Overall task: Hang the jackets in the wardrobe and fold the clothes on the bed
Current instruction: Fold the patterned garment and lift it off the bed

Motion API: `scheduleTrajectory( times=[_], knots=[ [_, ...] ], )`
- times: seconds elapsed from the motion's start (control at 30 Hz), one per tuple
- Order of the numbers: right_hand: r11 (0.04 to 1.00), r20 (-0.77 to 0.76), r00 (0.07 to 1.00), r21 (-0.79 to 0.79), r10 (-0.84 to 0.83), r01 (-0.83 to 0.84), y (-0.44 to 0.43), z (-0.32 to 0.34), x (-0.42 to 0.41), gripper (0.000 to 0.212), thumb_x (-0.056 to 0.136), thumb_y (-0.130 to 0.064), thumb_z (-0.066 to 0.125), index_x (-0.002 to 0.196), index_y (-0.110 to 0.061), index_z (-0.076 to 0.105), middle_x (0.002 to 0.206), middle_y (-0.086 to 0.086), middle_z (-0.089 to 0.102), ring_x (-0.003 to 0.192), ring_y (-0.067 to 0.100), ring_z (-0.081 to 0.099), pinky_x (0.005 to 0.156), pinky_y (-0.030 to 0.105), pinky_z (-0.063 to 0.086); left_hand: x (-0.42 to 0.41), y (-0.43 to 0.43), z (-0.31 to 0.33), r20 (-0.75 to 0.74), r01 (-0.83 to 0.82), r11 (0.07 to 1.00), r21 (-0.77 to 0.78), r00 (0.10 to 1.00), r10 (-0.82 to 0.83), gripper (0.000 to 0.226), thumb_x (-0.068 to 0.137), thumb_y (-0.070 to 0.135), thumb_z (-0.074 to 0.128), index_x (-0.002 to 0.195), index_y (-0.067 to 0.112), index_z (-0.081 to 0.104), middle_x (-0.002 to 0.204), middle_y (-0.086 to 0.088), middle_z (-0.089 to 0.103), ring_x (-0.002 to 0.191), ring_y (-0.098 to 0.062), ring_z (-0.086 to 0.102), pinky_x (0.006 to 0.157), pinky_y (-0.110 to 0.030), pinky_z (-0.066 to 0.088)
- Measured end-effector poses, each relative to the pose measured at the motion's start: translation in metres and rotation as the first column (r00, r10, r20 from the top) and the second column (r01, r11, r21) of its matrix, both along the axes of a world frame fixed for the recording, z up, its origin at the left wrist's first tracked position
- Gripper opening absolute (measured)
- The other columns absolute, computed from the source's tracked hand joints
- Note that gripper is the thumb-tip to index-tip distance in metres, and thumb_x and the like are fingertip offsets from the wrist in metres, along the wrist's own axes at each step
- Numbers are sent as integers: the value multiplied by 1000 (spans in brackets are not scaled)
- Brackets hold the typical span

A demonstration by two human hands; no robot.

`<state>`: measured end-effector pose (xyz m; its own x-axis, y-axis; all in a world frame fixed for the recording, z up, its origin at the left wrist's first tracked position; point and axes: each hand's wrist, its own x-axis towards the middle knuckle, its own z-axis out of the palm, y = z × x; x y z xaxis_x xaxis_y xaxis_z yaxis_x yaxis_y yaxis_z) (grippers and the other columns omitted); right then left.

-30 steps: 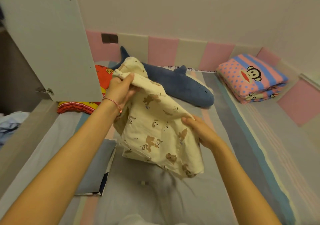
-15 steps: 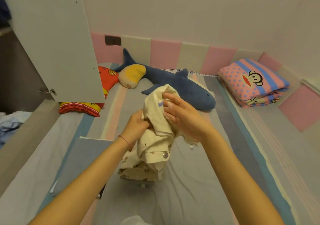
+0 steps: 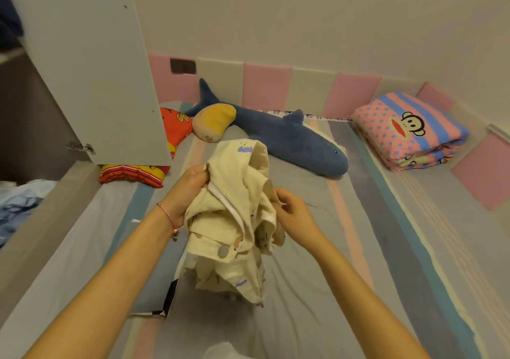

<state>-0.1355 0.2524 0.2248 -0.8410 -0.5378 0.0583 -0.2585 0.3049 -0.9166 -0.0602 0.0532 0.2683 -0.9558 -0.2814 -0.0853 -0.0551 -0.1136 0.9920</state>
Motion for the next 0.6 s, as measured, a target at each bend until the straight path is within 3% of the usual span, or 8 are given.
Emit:
scheduleTrajectory(
  times=[0.1, 0.17, 0.27, 0.3, 0.37, 0.43, 0.53, 0.6],
  knots=[
    [992, -79, 996, 117, -42, 51, 11, 2, -11, 20, 97, -8, 39, 95, -14, 58, 89, 7, 62, 81, 16, 55, 73, 32, 46, 4, -15, -5, 33, -71, 997, -18, 997, 71, 30, 99, 13, 36, 86, 13, 63, 63, 4, 68, 63, -11, 61, 53, -18, 50],
    [987, -193, 980, 136, -54, 81, 20, 7, -14, 21, 99, -15, 39, 91, -27, 54, 87, -2, 60, 80, 14, 55, 71, 35, 45, 6, -18, -7, 81, -99, 993, -56, 991, 104, 30, 99, 15, 38, 84, 14, 63, 62, 5, 66, 65, -12, 58, 54, -20, 48],
    [992, -116, 993, 121, -8, 22, 31, 26, -17, 17, 89, -28, 63, 90, -36, 48, 89, -5, 58, 80, 10, 55, 65, 23, 45, 8, -20, -12, 177, -128, 988, -90, 974, 142, 31, 98, 17, 40, 75, 13, 61, 54, 5, 63, 57, -10, 55, 53, -21, 42],
    [974, -85, 994, 224, 67, -47, 35, 32, -20, 29, 81, -33, 72, 95, -37, 47, 90, -5, 58, 80, 10, 55, 63, 19, 44, 9, -21, -13, 196, -135, 985, -110, 968, 155, 31, 98, 17, 40, 75, 12, 60, 57, 2, 63, 58, -11, 56, 53, -22, 41],
    [848, -75, 974, 509, 212, -145, 44, 36, -27, 41, 75, -37, 77, 101, -38, 45, 90, -9, 56, 81, 9, 55, 59, 17, 42, 10, -23, -17, 208, -125, 975, -186, 964, 164, 30, 97, 18, 41, 73, 10, 57, 63, -4, 58, 61, -15, 51, 56, -24, 38],
    [757, -117, 960, 642, 256, -124, 47, 31, -34, 28, 84, -31, 68, 102, -38, 47, 94, -10, 58, 84, 12, 56, 62, 22, 47, 12, -24, -23, 220, -85, 957, -277, 964, 149, 31, 97, 19, 42, 69, 9, 51, 63, -6, 51, 61, -16, 44, 56, -26, 32],
    [760, -249, 948, 650, 199, 12, 49, 14, -39, 23, 91, -16, 54, 105, -33, 56, 102, -7, 60, 93, 16, 56, 80, 34, 51, 12, -19, -31, 214, -60, 934, -353, 966, 144, 34, 97, 22, 45, 65, 10, 46, 60, -4, 46, 57, -12, 39, 52, -23, 29],
    [788, -303, 946, 608, 118, 96, 48, 10, -41, 26, 89, -10, 53, 104, -29, 61, 101, -5, 58, 92, 17, 53, 78, 32, 48, 12, -16, -34, 184, -94, 914, -395, 966, 179, 39, 97, 19, 44, 59, 14, 39, 54, -1, 42, 52, -9, 35, 48, -21, 27]
  ],
)
